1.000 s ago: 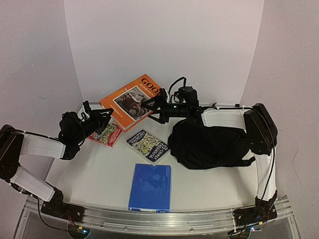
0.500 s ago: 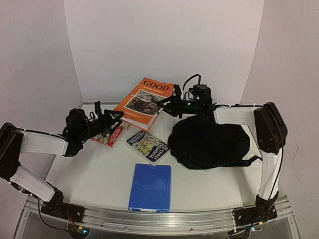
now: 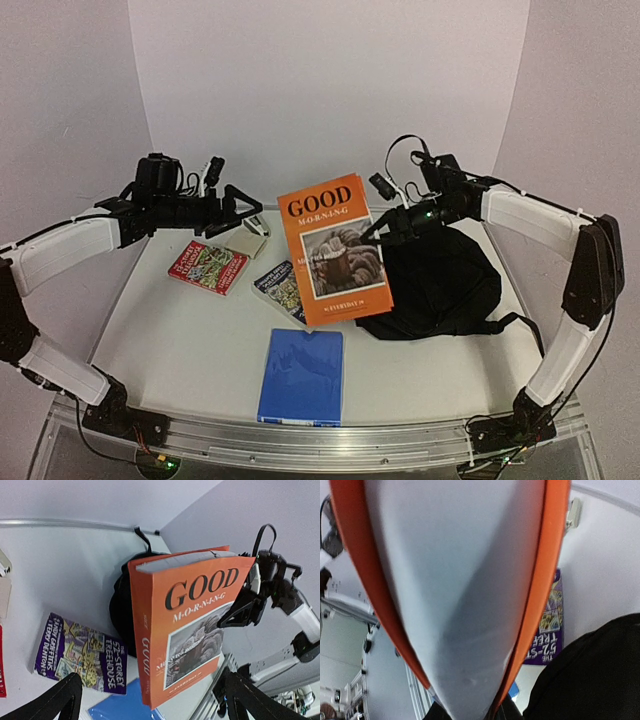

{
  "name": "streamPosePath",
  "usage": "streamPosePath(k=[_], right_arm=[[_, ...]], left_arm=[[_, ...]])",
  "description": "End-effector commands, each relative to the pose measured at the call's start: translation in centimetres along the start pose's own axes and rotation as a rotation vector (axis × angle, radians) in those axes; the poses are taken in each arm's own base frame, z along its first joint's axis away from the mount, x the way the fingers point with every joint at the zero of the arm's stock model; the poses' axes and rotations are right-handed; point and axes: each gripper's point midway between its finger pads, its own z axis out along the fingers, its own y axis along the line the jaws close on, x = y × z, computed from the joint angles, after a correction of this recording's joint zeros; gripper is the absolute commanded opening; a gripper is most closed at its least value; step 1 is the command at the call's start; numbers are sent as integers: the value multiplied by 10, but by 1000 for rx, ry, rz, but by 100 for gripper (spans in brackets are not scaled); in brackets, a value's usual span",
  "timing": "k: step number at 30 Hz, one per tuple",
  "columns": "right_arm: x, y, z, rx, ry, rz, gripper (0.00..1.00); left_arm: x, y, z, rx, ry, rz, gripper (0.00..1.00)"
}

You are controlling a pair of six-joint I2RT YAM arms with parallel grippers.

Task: Pack the student bag
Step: Pick up the book from the center of the board.

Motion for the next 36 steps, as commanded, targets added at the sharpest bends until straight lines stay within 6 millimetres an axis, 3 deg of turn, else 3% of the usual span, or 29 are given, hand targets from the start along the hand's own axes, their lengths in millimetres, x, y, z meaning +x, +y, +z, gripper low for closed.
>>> streamPosePath(k=[1, 4, 7, 14, 19, 24, 34, 36], right_arm=[[59, 43, -19, -103, 246, -145, 3], [92, 61, -20, -148, 381, -176, 1], [113, 74, -17, -185, 469, -203, 0], [131, 87, -12, -259, 563, -214, 0], [135, 91, -7, -285, 590, -217, 0], [134, 94, -6, -299, 587, -222, 0], [128, 103, -2, -335, 575, -224, 0], [128, 102, -2, -335, 580, -221, 0]], left_arm=[[30, -8, 1, 58, 207, 69, 100], [37, -19, 1, 101, 263, 112, 100], [63, -36, 12, 163, 375, 161, 100], [129, -78, 31, 340, 580, 204, 100], [152, -101, 25, 454, 635, 234, 100], [165, -108, 26, 501, 654, 246, 98], [177, -107, 40, 547, 683, 198, 61], [179, -107, 41, 551, 688, 191, 49]])
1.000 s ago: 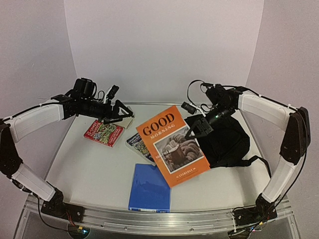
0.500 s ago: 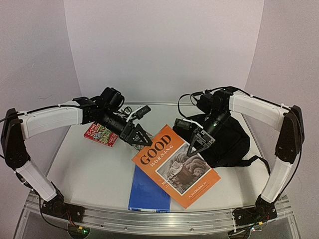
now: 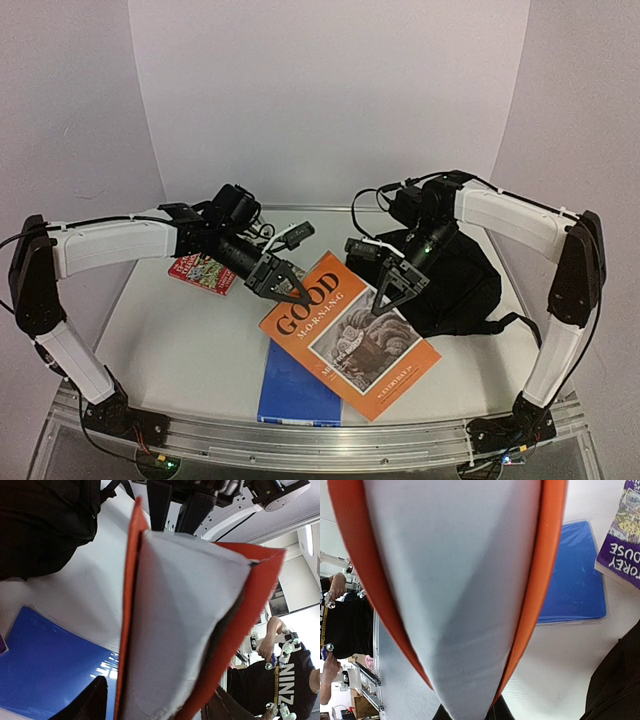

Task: Pack the student bag
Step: Pick up the book from the center of the board.

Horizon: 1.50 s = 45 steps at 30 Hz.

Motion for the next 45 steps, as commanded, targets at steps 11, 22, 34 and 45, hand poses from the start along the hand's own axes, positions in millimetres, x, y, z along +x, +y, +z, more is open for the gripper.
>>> streamPosePath(k=[11, 22, 34, 45], right_arm=[[-48, -25, -44, 72, -144, 98, 55], [-74, -158, -151, 826, -402, 300, 72], [-84, -198, -74, 909, -255, 322, 72], [-54, -217, -39, 897, -152, 395, 50]], left_arm=[[-24, 26, -17, -104, -138, -59, 10], [-62, 66, -155, -191, -651, -268, 6], [-47, 60, -236, -406, -947, -380, 4], [-29, 68, -244, -491, -987, -437, 4]])
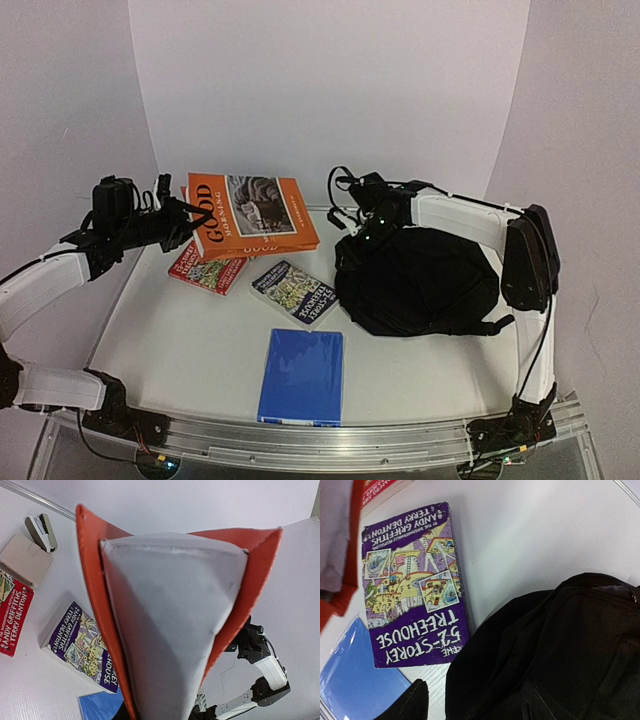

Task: Pack the student bag
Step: Pick up the book from the center of the board, then place the book in the student bag.

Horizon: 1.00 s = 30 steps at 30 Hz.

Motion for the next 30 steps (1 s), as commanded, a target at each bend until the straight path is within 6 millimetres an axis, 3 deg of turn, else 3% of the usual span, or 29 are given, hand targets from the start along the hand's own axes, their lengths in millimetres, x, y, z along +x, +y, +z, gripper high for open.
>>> streamPosePath(k=[1, 6, 9, 12, 16, 20, 26, 30], right_arm=[[4, -11, -9, 39, -7, 21, 46], [8, -13, -24, 19, -15, 58, 27], [8, -23, -33, 33, -23, 80, 14], [9, -30, -41, 14, -28, 113, 12], [6, -24, -57, -44, -53, 127, 12], [4, -26, -68, -82, -70, 155, 16], [16, -47, -56, -91, -26, 238, 0], [16, -53, -57, -78, -28, 236, 0]], left_arm=[[-3, 0, -6, -11, -37, 14, 4], [-4, 2, -3, -13, -36, 19, 3], [-4, 2, -2, -13, -32, 21, 3], [-4, 3, -1, -12, -32, 21, 3], [-2, 6, 0, -15, -23, 15, 3], [-1, 8, 1, -18, -17, 10, 3], [-2, 5, 2, -13, -17, 13, 3], [-3, 0, 3, 24, -15, 19, 2]])
